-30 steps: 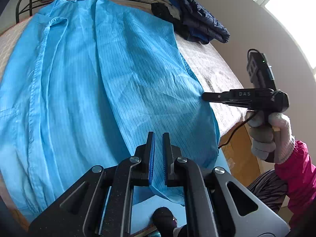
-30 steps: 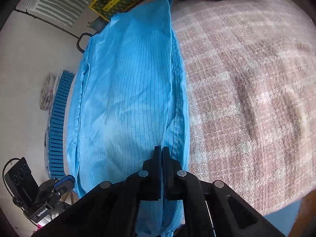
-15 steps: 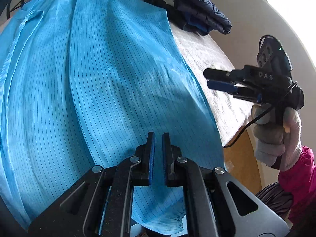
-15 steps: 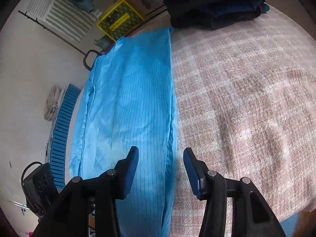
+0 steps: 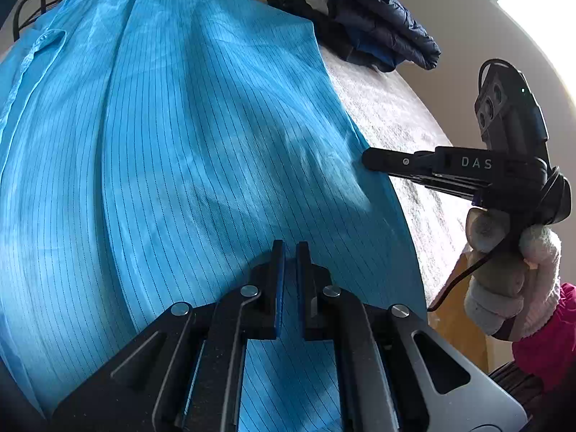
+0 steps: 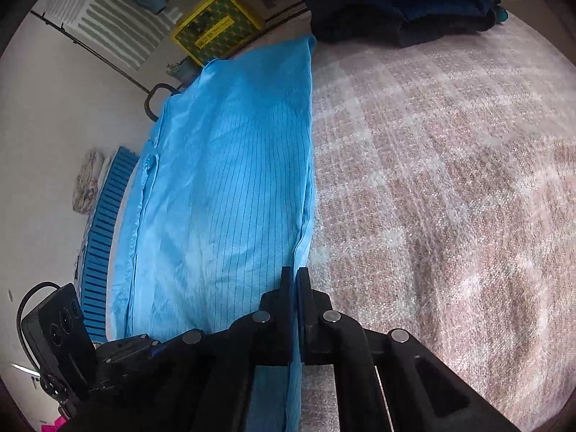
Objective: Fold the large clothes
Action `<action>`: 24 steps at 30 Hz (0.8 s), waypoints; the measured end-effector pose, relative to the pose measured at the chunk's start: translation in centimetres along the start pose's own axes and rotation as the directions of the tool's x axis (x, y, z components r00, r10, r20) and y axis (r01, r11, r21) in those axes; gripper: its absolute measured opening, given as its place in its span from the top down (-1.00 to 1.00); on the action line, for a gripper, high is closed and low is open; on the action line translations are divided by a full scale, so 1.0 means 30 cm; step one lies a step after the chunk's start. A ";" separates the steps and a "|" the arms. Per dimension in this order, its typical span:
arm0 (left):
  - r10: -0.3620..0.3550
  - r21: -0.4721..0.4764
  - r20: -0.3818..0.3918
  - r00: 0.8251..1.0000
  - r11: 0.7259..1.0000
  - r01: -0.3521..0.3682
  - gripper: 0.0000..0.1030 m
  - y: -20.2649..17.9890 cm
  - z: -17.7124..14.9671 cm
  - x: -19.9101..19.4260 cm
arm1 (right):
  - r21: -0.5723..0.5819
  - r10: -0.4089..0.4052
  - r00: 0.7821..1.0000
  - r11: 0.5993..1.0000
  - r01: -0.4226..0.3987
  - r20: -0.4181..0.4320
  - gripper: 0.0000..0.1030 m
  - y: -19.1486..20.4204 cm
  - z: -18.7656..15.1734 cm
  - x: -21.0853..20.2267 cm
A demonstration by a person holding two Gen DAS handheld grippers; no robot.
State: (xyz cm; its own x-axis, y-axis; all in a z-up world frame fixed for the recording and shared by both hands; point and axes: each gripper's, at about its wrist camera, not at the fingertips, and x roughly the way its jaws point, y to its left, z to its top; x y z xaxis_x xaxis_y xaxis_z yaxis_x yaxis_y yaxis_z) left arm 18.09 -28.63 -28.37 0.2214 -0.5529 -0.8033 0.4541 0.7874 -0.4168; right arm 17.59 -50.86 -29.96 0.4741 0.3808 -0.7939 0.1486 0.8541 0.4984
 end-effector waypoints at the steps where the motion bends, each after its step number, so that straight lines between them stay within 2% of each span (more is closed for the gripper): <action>1: -0.016 -0.023 0.017 1.000 1.000 0.016 0.93 0.008 -0.005 -0.018 | 0.001 0.006 1.000 1.000 -0.006 0.001 0.89 0.000 0.000 0.004; 2: -0.037 -0.043 0.030 0.999 0.998 0.038 0.93 0.013 -0.011 -0.032 | 0.012 0.008 1.000 1.000 -0.008 0.002 0.82 -0.010 0.001 0.005; 3: -0.057 -0.054 0.040 0.998 0.997 0.059 0.93 0.013 -0.021 -0.042 | 0.026 0.012 1.000 1.000 -0.012 0.007 0.45 -0.014 0.003 0.011; 4: -0.067 -0.055 0.044 0.997 0.996 0.069 0.93 0.006 -0.029 -0.045 | 0.037 0.026 1.000 0.999 -0.027 0.016 0.32 -0.030 -0.001 0.009; 5: -0.069 -0.040 0.043 0.997 0.997 0.071 0.93 -0.006 -0.040 -0.041 | 0.043 0.032 0.999 0.999 -0.032 0.018 0.33 -0.027 0.005 0.017; 6: -0.057 -0.006 0.034 0.998 0.998 0.057 0.93 -0.022 -0.050 -0.026 | 0.041 0.024 1.000 0.999 -0.025 0.013 0.43 -0.021 0.009 0.024; 7: -0.026 0.026 0.020 0.999 0.999 0.025 0.93 -0.039 -0.056 -0.002 | 0.033 0.013 1.000 0.999 -0.014 0.005 0.68 -0.013 0.019 0.034; 8: -0.010 0.034 0.009 1.000 0.999 0.010 0.93 -0.042 -0.066 0.019 | 0.029 0.004 1.000 1.000 -0.004 -0.011 0.83 -0.006 0.022 0.043; 9: -0.013 0.033 0.032 0.999 0.999 0.012 0.93 -0.040 -0.072 0.018 | 0.027 -0.021 1.000 0.999 0.021 -0.017 0.97 0.003 0.024 0.050; 12: -0.037 0.002 0.003 0.999 0.999 0.037 0.93 -0.025 -0.064 0.000 | -0.011 -0.099 0.995 0.995 0.099 -0.015 1.00 0.043 0.028 0.043; 14: -0.072 -0.039 0.022 0.997 0.997 0.072 0.93 0.002 -0.070 -0.051 | -0.029 -0.125 0.992 0.992 0.124 0.000 1.00 0.074 0.031 0.024; 19: -0.078 -0.043 0.077 0.994 0.996 0.082 0.93 0.073 -0.091 -0.227 | -0.088 -0.195 0.980 0.976 0.199 0.042 1.00 0.181 0.037 -0.017; 22: -0.062 -0.031 0.116 0.991 0.997 0.066 0.93 0.129 -0.119 -0.348 | -0.100 -0.191 0.979 0.975 0.197 0.071 1.00 0.240 0.036 -0.049; 24: -0.038 -0.025 0.137 0.990 0.999 0.041 0.93 0.171 -0.145 -0.416 | -0.093 -0.156 0.983 0.982 0.165 0.092 1.00 0.281 0.039 -0.074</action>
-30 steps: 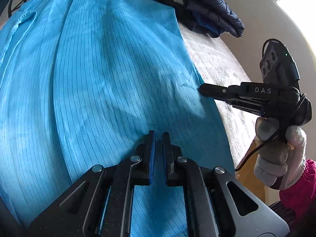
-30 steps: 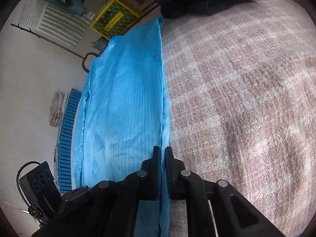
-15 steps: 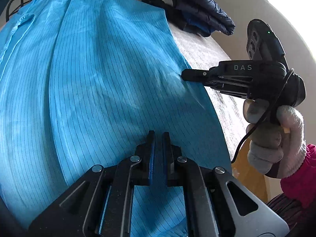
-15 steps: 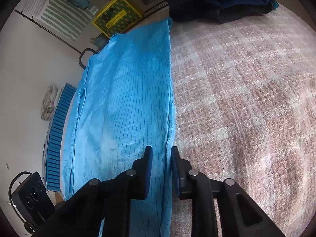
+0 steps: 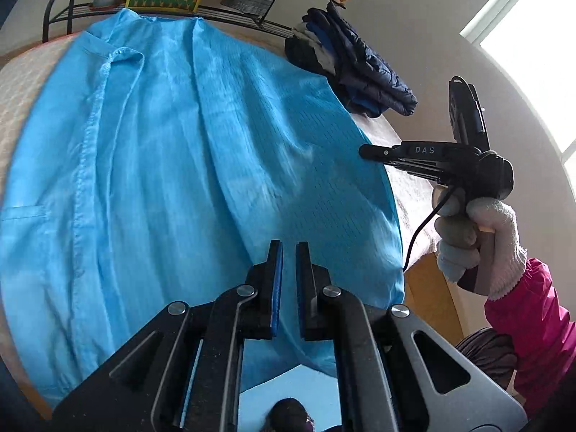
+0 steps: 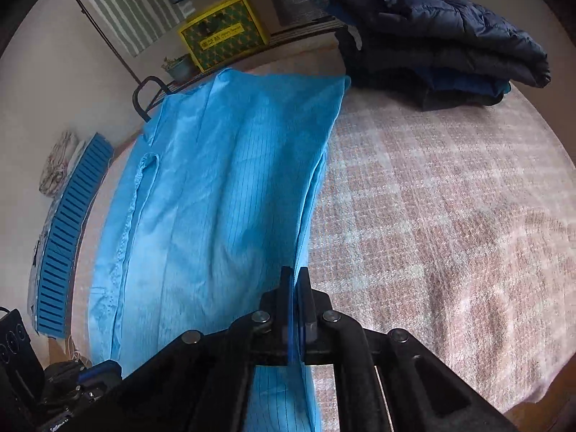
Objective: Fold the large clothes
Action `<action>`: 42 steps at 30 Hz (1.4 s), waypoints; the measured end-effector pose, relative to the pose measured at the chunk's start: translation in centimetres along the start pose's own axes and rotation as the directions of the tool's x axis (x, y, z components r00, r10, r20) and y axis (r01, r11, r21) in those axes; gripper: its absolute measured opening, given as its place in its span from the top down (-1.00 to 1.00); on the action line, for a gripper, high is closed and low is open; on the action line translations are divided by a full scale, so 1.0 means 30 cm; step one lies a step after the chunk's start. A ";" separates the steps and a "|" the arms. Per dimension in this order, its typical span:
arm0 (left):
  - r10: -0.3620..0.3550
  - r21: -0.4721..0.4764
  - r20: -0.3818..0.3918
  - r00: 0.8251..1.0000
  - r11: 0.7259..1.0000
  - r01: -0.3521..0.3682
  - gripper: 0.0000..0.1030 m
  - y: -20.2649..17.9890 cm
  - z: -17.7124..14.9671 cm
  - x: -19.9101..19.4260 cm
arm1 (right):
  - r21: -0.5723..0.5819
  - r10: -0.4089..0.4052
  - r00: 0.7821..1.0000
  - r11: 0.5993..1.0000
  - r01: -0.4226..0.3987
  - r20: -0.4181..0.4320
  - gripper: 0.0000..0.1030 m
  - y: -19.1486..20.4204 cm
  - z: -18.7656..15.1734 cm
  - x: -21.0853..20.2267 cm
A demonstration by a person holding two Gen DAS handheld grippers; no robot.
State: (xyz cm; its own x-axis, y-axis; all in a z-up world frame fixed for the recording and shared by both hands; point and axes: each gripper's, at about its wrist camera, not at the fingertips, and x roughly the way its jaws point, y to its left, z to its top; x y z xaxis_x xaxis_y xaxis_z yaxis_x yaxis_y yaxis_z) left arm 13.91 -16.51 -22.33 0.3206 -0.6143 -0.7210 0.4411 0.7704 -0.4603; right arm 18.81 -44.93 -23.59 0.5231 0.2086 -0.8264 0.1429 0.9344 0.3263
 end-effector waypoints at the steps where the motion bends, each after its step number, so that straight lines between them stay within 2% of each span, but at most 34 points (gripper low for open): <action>1: 0.010 -0.005 0.009 1.000 1.000 -0.010 0.93 0.023 -0.002 -0.030 | -0.012 0.001 1.000 1.000 -0.001 0.014 1.00 0.026 0.003 -0.014; 4: 0.035 -0.041 0.043 0.998 0.999 -0.034 0.93 0.106 -0.014 -0.129 | -0.085 -0.019 0.999 0.996 0.023 0.046 1.00 0.128 0.004 -0.037; 8: 0.076 -0.086 0.107 0.991 0.994 -0.067 0.93 0.218 -0.017 -0.261 | -0.192 -0.028 0.999 0.981 0.036 0.043 1.00 0.282 -0.014 -0.027; 11: 0.115 -0.135 0.158 0.981 0.986 -0.094 0.93 0.320 -0.021 -0.357 | -0.303 -0.057 0.997 0.950 0.067 0.041 1.00 0.416 -0.034 -0.006; 14: 0.133 -0.216 0.208 0.969 0.973 -0.087 0.93 0.433 -0.020 -0.434 | -0.391 -0.069 0.997 0.917 0.076 0.033 1.00 0.549 -0.056 0.028; 18: 0.148 -0.311 0.272 0.951 0.948 -0.059 0.93 0.565 -0.029 -0.498 | -0.515 -0.113 0.994 0.851 0.102 0.011 1.00 0.742 -0.103 0.129; 22: 0.162 -0.376 0.298 0.941 0.926 -0.040 0.93 0.681 -0.055 -0.538 | -0.622 -0.179 0.982 0.776 0.104 -0.058 1.00 0.904 -0.189 0.307; 25: 0.189 -0.411 0.302 0.934 0.910 -0.051 0.93 0.743 -0.068 -0.554 | -0.697 -0.247 0.964 0.709 0.109 -0.100 1.00 0.983 -0.275 0.438; 28: 0.206 -0.426 0.310 0.928 0.903 -0.058 0.93 0.774 -0.077 -0.569 | -0.733 -0.288 0.951 0.670 0.120 -0.108 1.00 1.018 -0.337 0.503; 30: 0.213 -0.421 0.309 0.927 0.905 -0.068 0.93 0.778 -0.079 -0.570 | -0.725 -0.283 0.951 0.680 0.107 -0.124 0.93 1.009 -0.339 0.504; 32: 0.215 -0.409 0.303 0.928 0.909 -0.077 0.93 0.773 -0.084 -0.567 | -0.692 -0.239 0.958 0.719 0.064 -0.160 0.81 0.992 -0.317 0.474; 33: 0.215 -0.403 0.298 0.930 0.912 -0.081 0.93 0.769 -0.084 -0.561 | -0.670 -0.201 0.963 0.741 0.030 -0.180 0.58 0.982 -0.308 0.445; 34: 0.212 -0.396 0.294 0.932 0.914 -0.083 0.93 0.764 -0.085 -0.557 | -0.646 -0.160 0.969 0.763 0.000 -0.189 0.44 0.971 -0.290 0.410; 36: 0.211 -0.383 0.286 0.935 0.919 -0.090 0.93 0.751 -0.085 -0.550 | -0.596 -0.077 0.979 0.801 -0.054 -0.191 0.40 0.934 -0.259 0.314; 39: 0.199 -0.368 0.274 0.941 0.926 -0.088 0.93 0.732 -0.088 -0.536 | -0.532 0.012 0.988 0.842 -0.092 -0.151 0.35 0.838 -0.231 0.148; 42: 0.175 -0.352 0.248 0.953 0.933 -0.080 0.93 0.712 -0.088 -0.506 | -0.461 0.070 0.991 0.880 -0.114 -0.112 0.04 0.690 -0.212 0.013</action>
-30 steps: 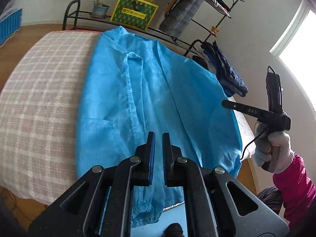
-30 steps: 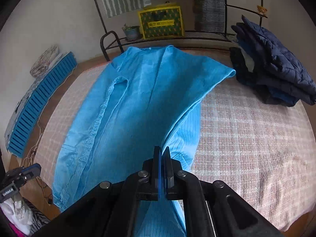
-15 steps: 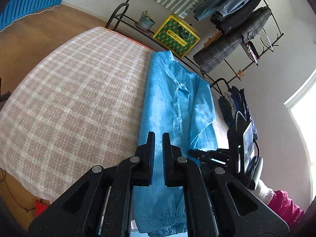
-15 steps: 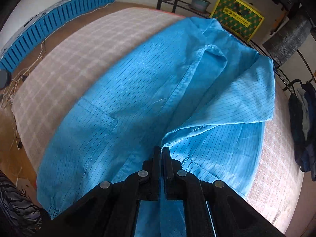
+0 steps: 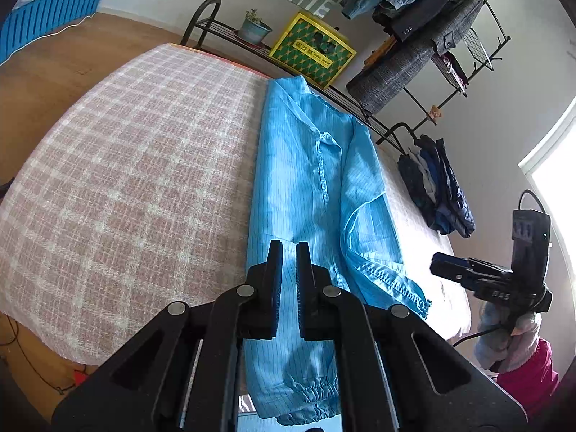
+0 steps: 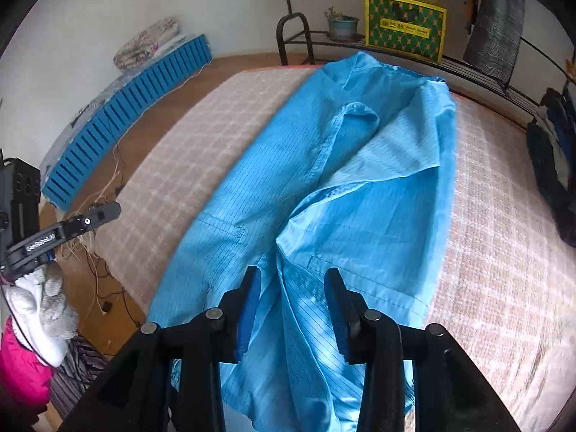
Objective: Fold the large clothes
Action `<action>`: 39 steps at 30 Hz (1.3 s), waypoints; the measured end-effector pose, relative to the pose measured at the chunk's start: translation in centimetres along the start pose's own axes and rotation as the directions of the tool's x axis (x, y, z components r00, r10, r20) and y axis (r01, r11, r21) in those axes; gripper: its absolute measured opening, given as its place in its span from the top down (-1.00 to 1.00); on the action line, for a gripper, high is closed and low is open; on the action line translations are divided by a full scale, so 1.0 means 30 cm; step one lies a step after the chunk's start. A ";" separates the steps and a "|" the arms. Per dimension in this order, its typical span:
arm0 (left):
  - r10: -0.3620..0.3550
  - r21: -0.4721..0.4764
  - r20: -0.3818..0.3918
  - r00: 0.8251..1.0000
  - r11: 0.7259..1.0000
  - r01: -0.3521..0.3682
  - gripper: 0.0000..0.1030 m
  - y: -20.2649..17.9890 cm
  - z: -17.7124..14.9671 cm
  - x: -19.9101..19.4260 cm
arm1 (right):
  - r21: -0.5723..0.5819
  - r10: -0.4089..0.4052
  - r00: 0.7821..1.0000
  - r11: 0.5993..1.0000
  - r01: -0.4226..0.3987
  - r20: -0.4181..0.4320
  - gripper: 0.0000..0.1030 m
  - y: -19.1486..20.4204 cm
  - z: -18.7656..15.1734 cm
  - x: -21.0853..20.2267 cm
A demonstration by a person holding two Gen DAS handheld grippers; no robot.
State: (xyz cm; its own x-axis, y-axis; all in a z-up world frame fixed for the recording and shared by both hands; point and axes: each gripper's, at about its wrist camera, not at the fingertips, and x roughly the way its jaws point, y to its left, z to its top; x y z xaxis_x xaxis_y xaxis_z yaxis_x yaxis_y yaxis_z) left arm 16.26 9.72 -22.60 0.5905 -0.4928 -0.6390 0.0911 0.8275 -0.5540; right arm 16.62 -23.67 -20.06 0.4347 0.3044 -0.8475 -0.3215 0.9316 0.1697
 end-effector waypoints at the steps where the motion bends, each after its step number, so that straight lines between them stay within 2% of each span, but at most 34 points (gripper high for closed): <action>1: -0.005 0.005 -0.016 1.000 1.000 0.005 0.93 -0.008 -0.006 0.012 | 0.021 -0.007 1.000 1.000 0.006 0.012 -0.04 -0.045 -0.025 -0.034; 5: -0.025 0.025 -0.077 0.997 0.999 0.027 0.93 -0.047 -0.042 0.065 | 0.117 -0.037 0.999 0.992 0.037 -0.008 -0.13 -0.218 -0.170 -0.084; 8: -0.032 0.053 -0.108 0.994 0.998 0.038 0.93 -0.091 -0.070 0.094 | 0.254 0.045 0.999 0.966 -0.044 0.001 -0.22 -0.342 -0.264 -0.069; 11: -0.037 0.061 -0.131 0.991 0.997 0.045 0.93 -0.121 -0.089 0.123 | 0.302 0.064 0.998 0.952 -0.056 -0.019 -0.29 -0.399 -0.314 -0.012; 14: -0.037 0.055 -0.141 0.989 0.997 0.045 0.93 -0.136 -0.100 0.143 | 0.340 0.133 0.990 0.934 -0.111 -0.041 -0.27 -0.413 -0.342 0.055; 15: -0.034 0.056 -0.142 0.989 0.998 0.042 0.93 -0.140 -0.104 0.148 | 0.341 0.152 0.988 0.931 -0.129 -0.042 -0.15 -0.409 -0.345 0.075; 17: -0.028 0.055 -0.142 0.990 0.998 0.036 0.93 -0.144 -0.108 0.153 | 0.335 0.191 0.980 0.928 -0.164 -0.050 0.39 -0.385 -0.345 0.098; 18: -0.025 0.053 -0.142 0.990 0.998 0.033 0.93 -0.145 -0.109 0.155 | 0.324 0.204 0.977 0.929 -0.177 -0.053 0.79 -0.367 -0.345 0.095; 20: -0.022 0.051 -0.143 0.990 0.998 0.029 0.93 -0.141 -0.108 0.159 | 0.273 0.179 0.983 0.948 -0.165 -0.029 0.90 -0.315 -0.341 0.055; 22: -0.020 0.052 -0.143 0.990 0.998 0.028 0.93 -0.137 -0.107 0.157 | 0.220 0.198 0.980 0.956 -0.194 0.002 0.94 -0.249 -0.332 0.005; 25: -0.022 0.041 -0.137 0.990 0.999 0.028 0.93 -0.125 -0.103 0.148 | 0.123 0.210 0.978 0.970 -0.209 0.003 0.94 -0.124 -0.320 -0.034; 29: -0.026 0.030 -0.120 0.992 0.999 0.030 0.93 -0.119 -0.093 0.132 | 0.005 0.249 0.967 0.969 -0.249 -0.062 0.93 0.049 -0.325 0.016; 31: -0.029 0.032 -0.114 0.993 0.999 0.033 0.93 -0.124 -0.093 0.124 | -0.050 0.234 0.964 0.969 -0.242 -0.130 0.70 0.130 -0.338 0.083; 33: -0.031 0.041 -0.115 0.993 0.998 0.036 0.93 -0.134 -0.097 0.119 | -0.101 0.196 0.960 0.971 -0.219 -0.198 0.37 0.187 -0.359 0.142; 36: -0.049 0.044 -0.126 0.991 0.998 0.055 0.93 -0.151 -0.110 0.116 | -0.153 0.201 0.950 0.959 -0.241 -0.238 0.38 0.220 -0.386 0.144; 38: -0.065 0.052 -0.139 0.988 0.996 0.073 0.93 -0.175 -0.126 0.116 | -0.151 0.231 0.946 0.951 -0.269 -0.229 0.36 0.204 -0.386 0.101; 39: -0.076 0.062 -0.147 0.986 0.994 0.086 0.93 -0.194 -0.134 0.118 | -0.143 0.254 0.942 0.947 -0.288 -0.217 0.28 0.185 -0.382 0.075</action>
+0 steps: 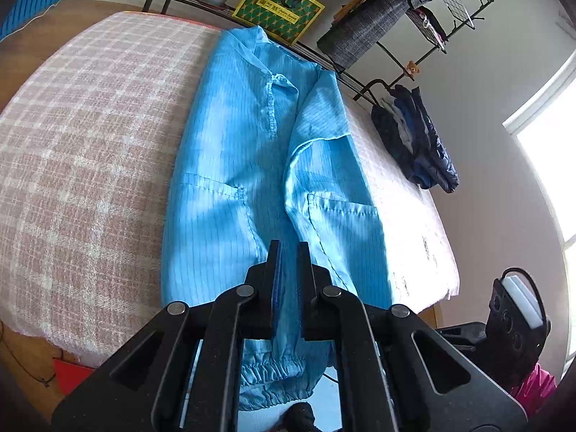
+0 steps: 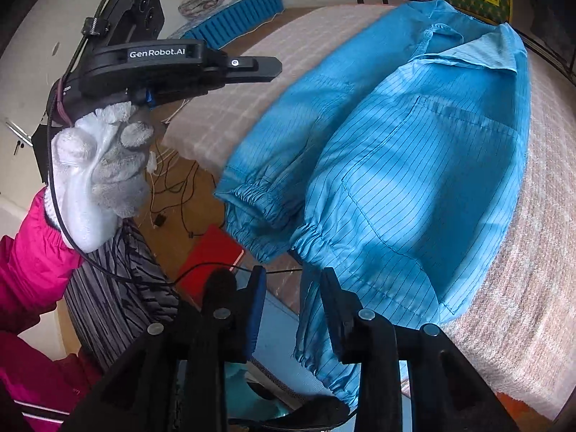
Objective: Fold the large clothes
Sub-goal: 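Grasp the coat hem with the left gripper while the right gripper pinches the coat body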
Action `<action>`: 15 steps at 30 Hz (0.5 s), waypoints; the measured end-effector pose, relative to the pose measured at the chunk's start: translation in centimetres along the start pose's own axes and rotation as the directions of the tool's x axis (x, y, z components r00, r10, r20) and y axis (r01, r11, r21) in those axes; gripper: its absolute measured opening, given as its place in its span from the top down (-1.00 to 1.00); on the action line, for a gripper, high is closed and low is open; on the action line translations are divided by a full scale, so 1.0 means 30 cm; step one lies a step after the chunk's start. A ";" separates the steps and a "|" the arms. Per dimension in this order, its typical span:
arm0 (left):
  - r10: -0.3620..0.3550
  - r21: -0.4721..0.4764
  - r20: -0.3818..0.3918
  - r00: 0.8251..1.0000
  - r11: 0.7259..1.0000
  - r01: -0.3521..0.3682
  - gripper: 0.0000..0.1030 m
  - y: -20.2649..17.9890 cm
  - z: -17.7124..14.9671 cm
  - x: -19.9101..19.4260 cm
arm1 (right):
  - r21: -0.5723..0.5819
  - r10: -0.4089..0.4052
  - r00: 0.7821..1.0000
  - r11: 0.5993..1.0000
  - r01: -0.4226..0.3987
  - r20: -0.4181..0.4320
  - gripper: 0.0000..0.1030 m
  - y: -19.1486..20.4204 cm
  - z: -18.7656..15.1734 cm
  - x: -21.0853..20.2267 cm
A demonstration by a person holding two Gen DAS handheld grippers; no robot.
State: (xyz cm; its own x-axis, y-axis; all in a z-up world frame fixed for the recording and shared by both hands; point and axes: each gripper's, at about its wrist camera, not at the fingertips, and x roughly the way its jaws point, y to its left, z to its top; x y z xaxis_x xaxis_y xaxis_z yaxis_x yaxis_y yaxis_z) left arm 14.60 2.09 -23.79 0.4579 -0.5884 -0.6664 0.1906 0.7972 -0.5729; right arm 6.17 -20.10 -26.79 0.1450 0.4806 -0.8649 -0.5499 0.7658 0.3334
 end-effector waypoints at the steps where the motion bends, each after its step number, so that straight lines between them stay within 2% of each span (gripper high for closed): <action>1: -0.008 0.017 -0.008 1.000 1.000 0.008 0.93 -0.023 -0.007 0.008 | 0.007 0.011 1.000 1.000 -0.011 0.019 0.21 -0.010 0.001 -0.036; 5: -0.044 0.070 -0.051 0.998 0.996 0.048 0.93 -0.117 -0.040 0.059 | 0.053 0.005 0.993 0.999 -0.011 0.115 0.17 -0.091 0.022 -0.179; 10: -0.074 0.138 -0.130 0.989 0.986 0.092 0.93 -0.229 -0.100 0.156 | 0.138 -0.104 0.972 0.988 0.075 0.213 0.18 -0.253 0.108 -0.276; 15: -0.011 0.207 -0.225 0.974 0.976 0.059 0.93 -0.268 -0.176 0.271 | 0.211 -0.161 0.958 0.971 0.111 0.238 0.19 -0.451 0.251 -0.247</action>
State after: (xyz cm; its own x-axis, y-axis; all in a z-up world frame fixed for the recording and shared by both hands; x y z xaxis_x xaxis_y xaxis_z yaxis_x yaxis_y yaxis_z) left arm 12.20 -9.82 -27.11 0.2486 -0.6128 -0.7501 0.3934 0.7716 -0.4999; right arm 18.72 -30.82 -22.06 0.4228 0.4385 -0.7930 -0.3446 0.8872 0.3068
